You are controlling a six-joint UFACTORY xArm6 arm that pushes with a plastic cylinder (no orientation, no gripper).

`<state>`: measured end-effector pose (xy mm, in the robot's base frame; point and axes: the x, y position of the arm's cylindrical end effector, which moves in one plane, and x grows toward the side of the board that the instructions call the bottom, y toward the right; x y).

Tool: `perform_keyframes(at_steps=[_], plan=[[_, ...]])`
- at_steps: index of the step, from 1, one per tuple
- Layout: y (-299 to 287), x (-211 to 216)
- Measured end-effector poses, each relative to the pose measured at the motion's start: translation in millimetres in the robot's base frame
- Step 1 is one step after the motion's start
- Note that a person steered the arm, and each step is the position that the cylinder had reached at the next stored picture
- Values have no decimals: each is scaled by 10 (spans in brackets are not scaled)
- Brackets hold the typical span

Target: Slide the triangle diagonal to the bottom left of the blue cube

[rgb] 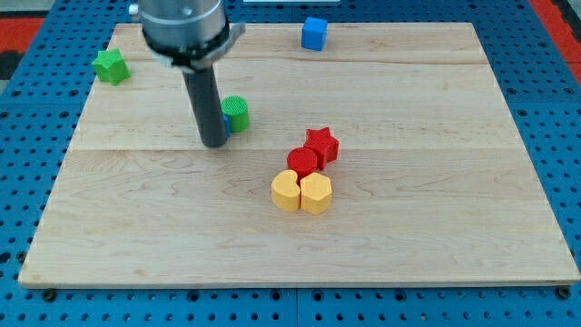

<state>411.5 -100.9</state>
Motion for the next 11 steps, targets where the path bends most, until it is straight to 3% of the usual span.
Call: perform_keyframes(at_steps=[2,4,5,7,8,9,10,11], plan=[[611,-624],[1651,-590],[1830,-524],[1638,-1611],[1995,-1112],[1446,-385],[745,-138],[-157,-249]])
